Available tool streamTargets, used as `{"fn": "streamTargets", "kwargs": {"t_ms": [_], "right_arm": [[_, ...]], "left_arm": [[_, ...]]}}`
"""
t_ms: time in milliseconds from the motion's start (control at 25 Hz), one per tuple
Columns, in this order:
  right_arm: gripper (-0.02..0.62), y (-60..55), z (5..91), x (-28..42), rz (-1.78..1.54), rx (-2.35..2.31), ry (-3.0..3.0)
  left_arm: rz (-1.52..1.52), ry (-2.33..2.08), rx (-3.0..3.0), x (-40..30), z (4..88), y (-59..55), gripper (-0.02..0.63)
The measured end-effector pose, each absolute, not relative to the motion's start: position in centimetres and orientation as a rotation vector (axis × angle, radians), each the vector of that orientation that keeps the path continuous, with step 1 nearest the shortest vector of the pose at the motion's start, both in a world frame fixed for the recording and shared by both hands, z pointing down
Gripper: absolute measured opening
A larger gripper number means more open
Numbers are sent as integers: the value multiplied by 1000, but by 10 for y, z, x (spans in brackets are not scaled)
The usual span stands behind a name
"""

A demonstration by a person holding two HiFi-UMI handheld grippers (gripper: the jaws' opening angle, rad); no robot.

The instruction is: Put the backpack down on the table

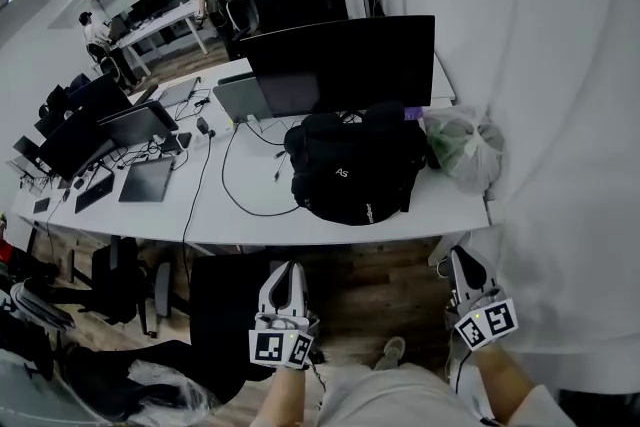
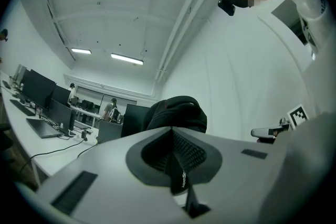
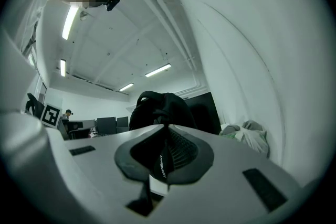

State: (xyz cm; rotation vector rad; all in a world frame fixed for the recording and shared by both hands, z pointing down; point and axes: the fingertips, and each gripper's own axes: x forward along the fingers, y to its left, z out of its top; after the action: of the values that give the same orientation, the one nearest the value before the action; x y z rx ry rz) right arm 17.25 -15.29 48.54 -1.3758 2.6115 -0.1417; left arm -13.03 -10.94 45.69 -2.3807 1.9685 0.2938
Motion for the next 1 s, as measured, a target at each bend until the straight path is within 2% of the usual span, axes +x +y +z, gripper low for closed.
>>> {"fn": "streamTargets", "kwargs": {"t_ms": [640,1000], "right_arm": [[29,-48,467,122,-87,-1460,2605],[29,6,459,122,-64,-1564,2560]], "left_arm": [[308,1868,-2462,-151,442,-21,9],[349,1802,-2548,-153,444,10,9]]}}
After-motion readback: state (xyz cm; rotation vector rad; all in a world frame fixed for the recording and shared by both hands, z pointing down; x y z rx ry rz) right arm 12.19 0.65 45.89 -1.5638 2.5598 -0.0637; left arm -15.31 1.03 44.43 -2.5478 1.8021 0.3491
